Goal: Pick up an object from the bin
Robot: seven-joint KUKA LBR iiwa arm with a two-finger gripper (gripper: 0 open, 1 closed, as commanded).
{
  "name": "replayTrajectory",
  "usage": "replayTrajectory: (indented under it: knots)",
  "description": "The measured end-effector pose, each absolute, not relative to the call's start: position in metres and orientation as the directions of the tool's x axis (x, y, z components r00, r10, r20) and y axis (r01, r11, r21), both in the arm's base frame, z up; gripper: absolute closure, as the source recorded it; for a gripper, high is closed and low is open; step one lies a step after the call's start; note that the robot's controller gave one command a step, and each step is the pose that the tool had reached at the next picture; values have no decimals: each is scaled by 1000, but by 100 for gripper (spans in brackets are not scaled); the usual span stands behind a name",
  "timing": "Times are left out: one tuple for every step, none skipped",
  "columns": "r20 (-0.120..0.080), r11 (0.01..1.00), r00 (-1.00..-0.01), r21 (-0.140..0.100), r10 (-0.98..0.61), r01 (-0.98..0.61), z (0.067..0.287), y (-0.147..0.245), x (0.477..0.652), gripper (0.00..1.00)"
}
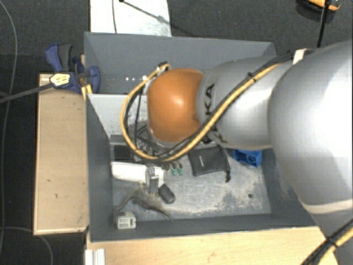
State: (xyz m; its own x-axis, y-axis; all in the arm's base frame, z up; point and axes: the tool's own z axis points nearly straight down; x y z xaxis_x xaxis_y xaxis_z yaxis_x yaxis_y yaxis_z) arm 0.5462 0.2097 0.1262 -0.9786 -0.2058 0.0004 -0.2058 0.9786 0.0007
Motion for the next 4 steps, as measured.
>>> replayTrajectory:
  knots:
    - [-10,960,-960,4,-279,-279,94,241,571,100]
    - [-10,962,-962,3,-274,-274,94,241,571,0]
    - [-10,962,-962,3,-273,-273,94,241,571,0]
    - [-12,970,-970,7,-243,-243,72,229,584,100]
